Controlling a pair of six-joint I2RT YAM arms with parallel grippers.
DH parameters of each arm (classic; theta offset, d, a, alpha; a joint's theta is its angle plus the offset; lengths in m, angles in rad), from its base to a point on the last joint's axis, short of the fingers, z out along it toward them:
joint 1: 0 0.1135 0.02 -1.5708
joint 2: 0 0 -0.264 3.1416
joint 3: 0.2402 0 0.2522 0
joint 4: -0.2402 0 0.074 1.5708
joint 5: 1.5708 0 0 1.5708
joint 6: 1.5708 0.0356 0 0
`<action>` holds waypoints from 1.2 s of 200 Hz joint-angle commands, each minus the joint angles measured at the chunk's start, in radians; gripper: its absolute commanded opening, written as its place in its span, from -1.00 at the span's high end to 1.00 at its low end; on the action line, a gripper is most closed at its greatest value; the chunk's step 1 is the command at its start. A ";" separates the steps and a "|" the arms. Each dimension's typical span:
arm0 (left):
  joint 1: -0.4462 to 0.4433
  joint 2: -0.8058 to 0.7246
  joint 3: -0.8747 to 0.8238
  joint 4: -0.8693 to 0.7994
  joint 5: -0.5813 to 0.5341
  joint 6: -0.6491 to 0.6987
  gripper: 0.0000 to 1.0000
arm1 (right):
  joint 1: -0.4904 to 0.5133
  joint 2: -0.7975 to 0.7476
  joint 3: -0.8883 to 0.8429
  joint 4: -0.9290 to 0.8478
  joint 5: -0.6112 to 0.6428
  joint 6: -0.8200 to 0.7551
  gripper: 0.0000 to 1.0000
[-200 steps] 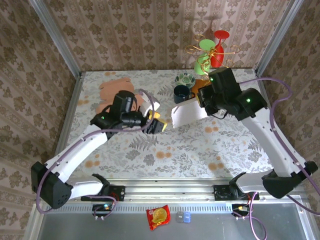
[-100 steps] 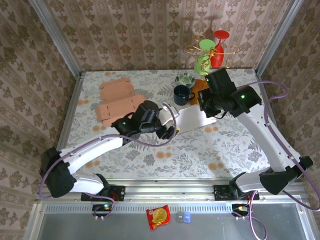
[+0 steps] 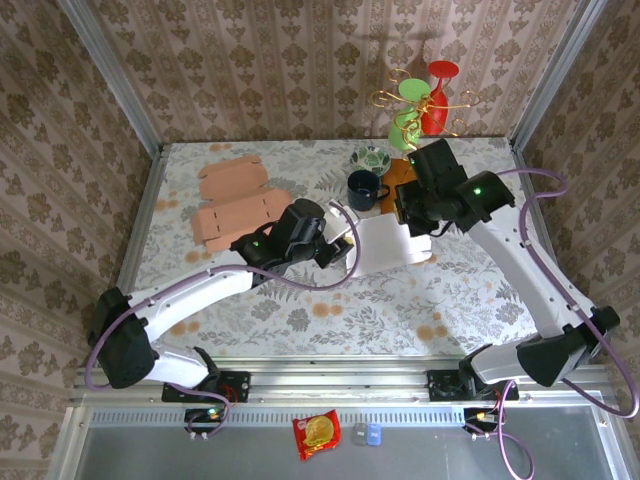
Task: Fold the paper box
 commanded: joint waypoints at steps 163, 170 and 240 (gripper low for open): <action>0.051 0.029 0.016 -0.243 0.056 -0.379 1.00 | -0.010 -0.146 -0.401 0.563 -0.020 -0.135 -0.30; 0.052 0.037 0.020 -0.254 0.062 -0.388 1.00 | -0.006 -0.140 -0.398 0.572 -0.017 -0.139 -0.32; 0.050 0.064 0.044 -0.271 0.048 -0.423 1.00 | 0.013 -0.039 -0.401 0.627 -0.084 -0.133 -0.21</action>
